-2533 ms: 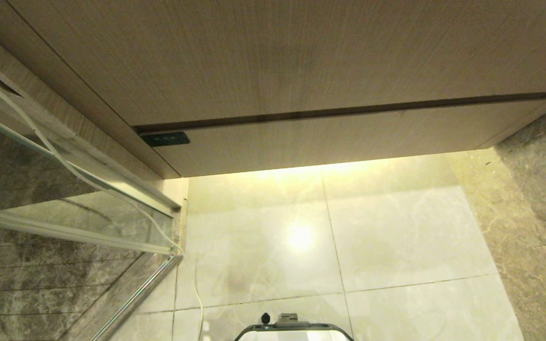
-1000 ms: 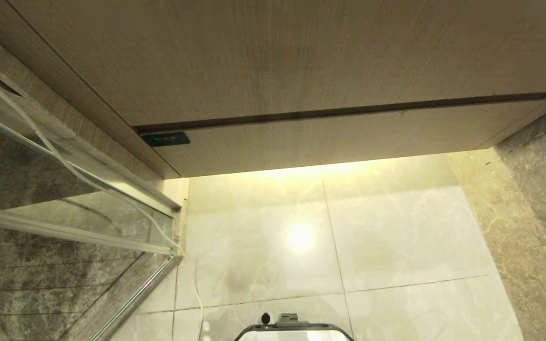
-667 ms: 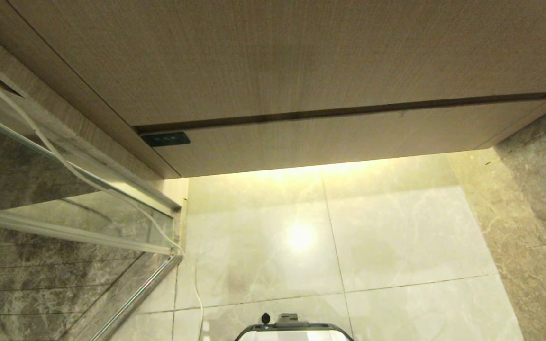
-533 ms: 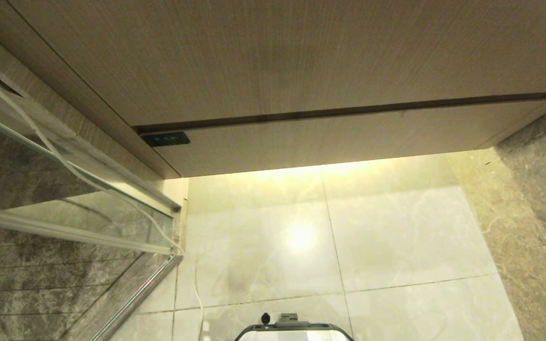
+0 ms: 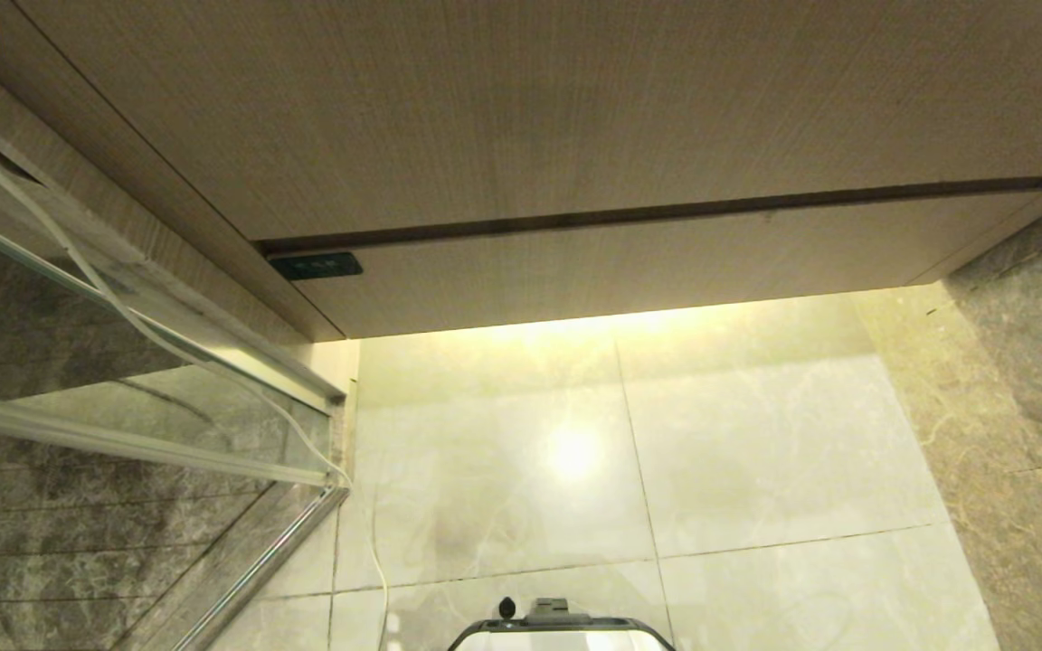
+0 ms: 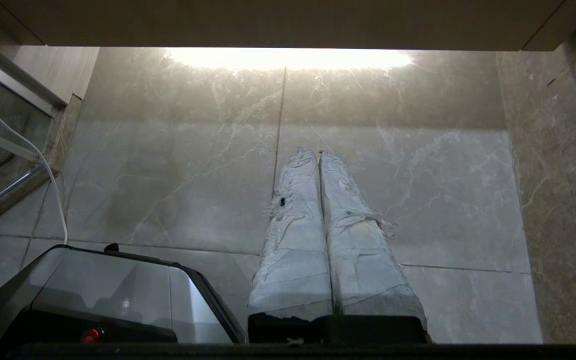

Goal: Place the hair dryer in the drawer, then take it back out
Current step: Pull open the drawer

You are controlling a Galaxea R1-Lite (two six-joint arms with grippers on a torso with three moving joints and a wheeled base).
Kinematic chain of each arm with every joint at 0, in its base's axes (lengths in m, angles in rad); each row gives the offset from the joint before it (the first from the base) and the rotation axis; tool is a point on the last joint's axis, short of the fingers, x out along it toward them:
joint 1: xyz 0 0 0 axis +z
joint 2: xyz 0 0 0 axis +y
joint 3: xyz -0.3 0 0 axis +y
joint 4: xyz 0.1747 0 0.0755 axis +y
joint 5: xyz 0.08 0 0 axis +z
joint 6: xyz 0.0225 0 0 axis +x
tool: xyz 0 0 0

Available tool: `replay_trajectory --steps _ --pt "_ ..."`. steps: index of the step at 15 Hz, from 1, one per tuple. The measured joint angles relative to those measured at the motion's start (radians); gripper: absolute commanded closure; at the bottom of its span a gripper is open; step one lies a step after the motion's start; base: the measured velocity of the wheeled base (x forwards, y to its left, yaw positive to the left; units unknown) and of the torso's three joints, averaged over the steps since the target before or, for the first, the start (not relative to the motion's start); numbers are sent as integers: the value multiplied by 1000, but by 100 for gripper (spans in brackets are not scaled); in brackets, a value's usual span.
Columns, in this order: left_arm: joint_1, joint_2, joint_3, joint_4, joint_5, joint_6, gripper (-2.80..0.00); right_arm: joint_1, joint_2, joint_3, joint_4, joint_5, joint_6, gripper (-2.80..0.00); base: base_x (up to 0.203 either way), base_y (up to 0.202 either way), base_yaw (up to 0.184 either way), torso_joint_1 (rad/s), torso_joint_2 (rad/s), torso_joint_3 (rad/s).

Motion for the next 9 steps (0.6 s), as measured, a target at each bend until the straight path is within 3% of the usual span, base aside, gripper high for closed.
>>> replay_trajectory --steps 9 --pt "0 0 0 0 -1 0 0 0 0 0 12 -2 -2 0 0 0 0 0 0 0"
